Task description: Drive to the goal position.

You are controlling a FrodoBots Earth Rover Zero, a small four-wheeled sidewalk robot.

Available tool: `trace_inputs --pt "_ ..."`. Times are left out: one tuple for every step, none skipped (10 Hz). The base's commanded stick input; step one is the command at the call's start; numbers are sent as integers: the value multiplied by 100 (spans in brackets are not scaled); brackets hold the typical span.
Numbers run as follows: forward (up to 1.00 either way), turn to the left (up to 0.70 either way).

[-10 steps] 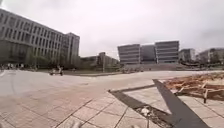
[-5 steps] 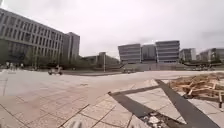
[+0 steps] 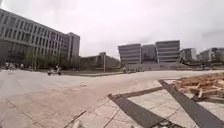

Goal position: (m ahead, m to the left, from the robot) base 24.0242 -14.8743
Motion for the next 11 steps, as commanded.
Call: trace_inputs --pt "70 -1" --pt "70 -10" --pt "70 -23" --pt "70 -26" --pt "70 -26" --pt "70 -26" --pt "70 -26" --pt "70 -26" --pt "70 -26" --pt "70 -25" --pt "70 -5"
